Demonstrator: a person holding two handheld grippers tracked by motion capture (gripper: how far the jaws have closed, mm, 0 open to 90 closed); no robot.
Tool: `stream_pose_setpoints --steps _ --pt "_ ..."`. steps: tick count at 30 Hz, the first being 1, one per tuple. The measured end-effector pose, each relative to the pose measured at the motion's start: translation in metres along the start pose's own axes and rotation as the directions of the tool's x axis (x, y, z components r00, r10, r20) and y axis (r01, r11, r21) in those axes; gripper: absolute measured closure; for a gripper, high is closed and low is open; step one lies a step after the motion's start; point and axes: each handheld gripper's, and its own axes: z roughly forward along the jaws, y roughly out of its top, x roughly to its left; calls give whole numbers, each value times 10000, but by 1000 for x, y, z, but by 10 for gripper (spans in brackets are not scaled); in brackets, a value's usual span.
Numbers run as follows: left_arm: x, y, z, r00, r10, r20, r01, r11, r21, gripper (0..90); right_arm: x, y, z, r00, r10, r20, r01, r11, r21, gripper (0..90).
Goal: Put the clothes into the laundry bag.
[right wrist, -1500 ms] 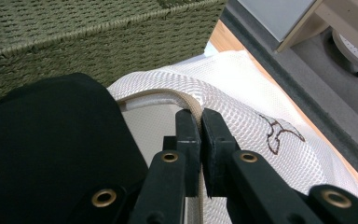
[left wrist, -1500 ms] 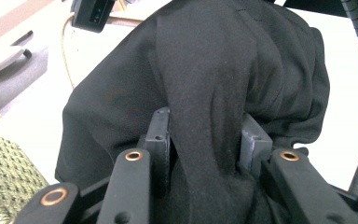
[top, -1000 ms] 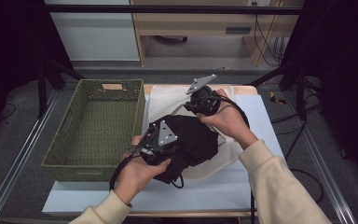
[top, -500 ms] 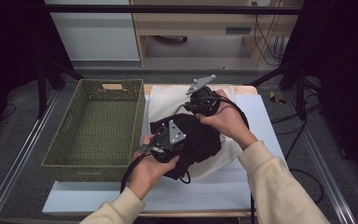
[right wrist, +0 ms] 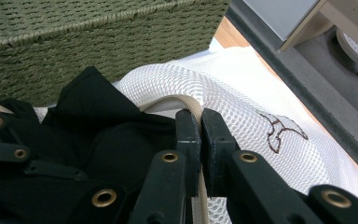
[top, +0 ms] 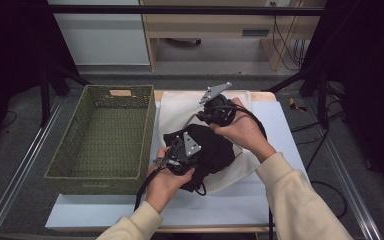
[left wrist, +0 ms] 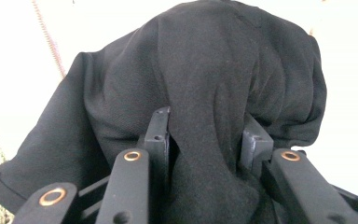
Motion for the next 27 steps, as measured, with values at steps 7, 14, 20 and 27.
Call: stream_pose_setpoints --steps 7,14,20,27 --pt "0 0 10 9995 -110 -304 103 9997 -230 630 1 0 0 10000 -75 -45 75 10000 -14 869" --pt "-4 -7 27 9987 -312 -409 303 9993 -232 631 2 -5 3 9998 -31 -205 29 10000 -52 869" --pt "-5 -14 37 9982 -323 -504 312 9992 -231 630 3 -8 5 9995 -31 -305 29 10000 -57 869" --pt "-4 -16 44 9968 -380 -699 361 9989 -285 627 4 -10 5 9996 -5 -291 3 10000 -71 869"
